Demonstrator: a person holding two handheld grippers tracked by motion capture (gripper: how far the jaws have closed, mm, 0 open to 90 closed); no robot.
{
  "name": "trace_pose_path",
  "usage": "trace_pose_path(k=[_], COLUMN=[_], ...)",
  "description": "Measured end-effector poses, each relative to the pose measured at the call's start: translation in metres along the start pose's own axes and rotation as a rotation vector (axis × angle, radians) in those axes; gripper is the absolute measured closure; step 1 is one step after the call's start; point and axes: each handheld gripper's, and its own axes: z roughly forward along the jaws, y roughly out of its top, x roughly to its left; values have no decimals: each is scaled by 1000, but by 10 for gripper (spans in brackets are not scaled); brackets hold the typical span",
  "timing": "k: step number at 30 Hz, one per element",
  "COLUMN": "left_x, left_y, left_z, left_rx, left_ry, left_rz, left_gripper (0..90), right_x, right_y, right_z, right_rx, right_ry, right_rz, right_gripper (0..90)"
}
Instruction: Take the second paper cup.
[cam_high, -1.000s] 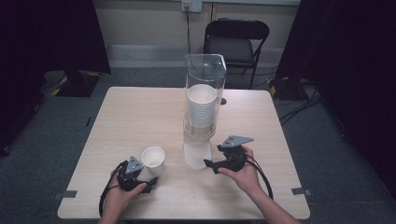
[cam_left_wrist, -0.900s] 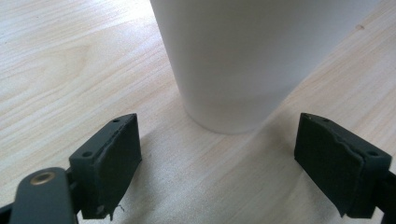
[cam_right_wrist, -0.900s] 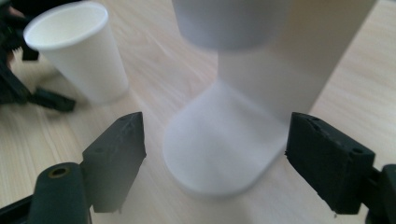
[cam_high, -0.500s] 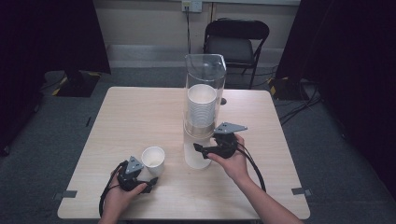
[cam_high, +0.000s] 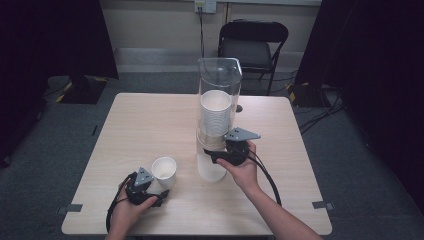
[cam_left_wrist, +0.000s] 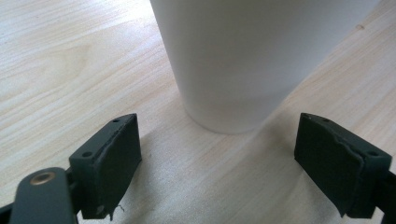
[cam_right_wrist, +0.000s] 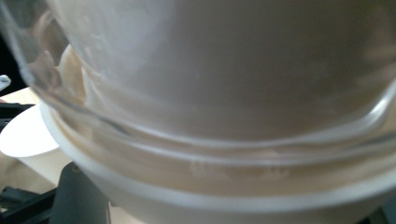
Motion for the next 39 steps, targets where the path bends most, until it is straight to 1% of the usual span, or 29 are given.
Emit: trace_pose_path(k=[1,5,6,9,13,16,17,19,21,23,24,27,32,33,35,36,38,39], left_x=[0,0,0,0,0,0,0,0,0,0,0,0,0,0,0,0,0,0], left_y=[0,0,0,0,0,0,0,0,0,0,0,0,0,0,0,0,0,0], left_z=[0,0,0,0,0,0,0,0,0,0,0,0,0,0,0,0,0,0], left_rx=[0,0,0,0,1,0,0,-1,0,0,-1,-1,-1,0,0,0,0,-1], left_ry=[0,0,0,0,-1,0,0,0,0,0,0,0,0,0,0,-1,0,1], left_rz=[0,0,0,0,1,0,-1,-1,0,-1,-1,-1,-1,-1,-1,0,-1,-1], left_gripper=[142,142,142,142,142,142,142,142,142,142,142,142,142,142,141,142,141,141], right_x=[0,0,1,2,4,4,4,4,4,4,4,4,4,3,4,4,3,2], right_y=[-1,-6,-7,-9,-14,-15,-16,-17,-18,-17,-17,-18,-18,-17,-17,-17,-17,-18], right_z=[0,0,0,0,0,1,2,2,1,1,2,2,2,1,1,0,0,1], right_rx=[-5,-38,-48,-57,-75,-84,-86,-91,-93,-80,-89,-88,-85,-73,-69,-55,-52,-28], right_ry=[-19,-14,-19,-33,-44,-46,-54,-56,-51,-54,-50,-54,-46,-44,-46,-39,-37,-30], right_rz=[-16,-18,-23,-26,-54,-51,-56,-64,-65,-62,-58,-56,-59,-66,-67,-84,-83,-85], right_gripper=[322,334,336,340,344,346,346,348,350,350,350,351,353,353,354,355,355,357])
